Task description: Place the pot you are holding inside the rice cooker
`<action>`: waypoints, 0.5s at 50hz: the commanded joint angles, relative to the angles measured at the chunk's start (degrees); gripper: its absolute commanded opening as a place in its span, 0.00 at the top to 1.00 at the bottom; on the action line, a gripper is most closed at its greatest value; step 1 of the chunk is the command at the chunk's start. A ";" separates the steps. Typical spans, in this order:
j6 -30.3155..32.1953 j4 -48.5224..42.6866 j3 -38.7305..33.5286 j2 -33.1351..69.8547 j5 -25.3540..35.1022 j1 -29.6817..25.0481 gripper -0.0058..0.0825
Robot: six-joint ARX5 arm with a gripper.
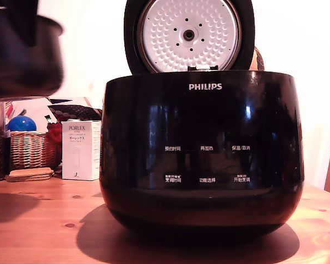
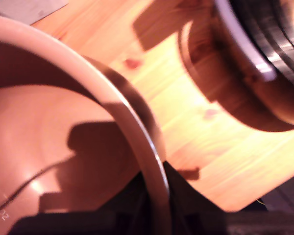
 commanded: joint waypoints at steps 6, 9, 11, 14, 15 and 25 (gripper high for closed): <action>-0.13 1.20 5.55 -1.73 -0.33 -5.03 0.96; -0.15 1.20 6.51 -1.73 -0.20 -6.86 0.96; -0.33 1.20 7.13 -1.73 0.17 -8.00 0.96; -0.48 1.20 8.07 -1.73 0.72 -9.92 0.96; -1.49 1.20 8.35 -1.73 0.74 -10.58 0.96; -3.21 1.20 9.68 -1.70 2.08 -16.50 0.96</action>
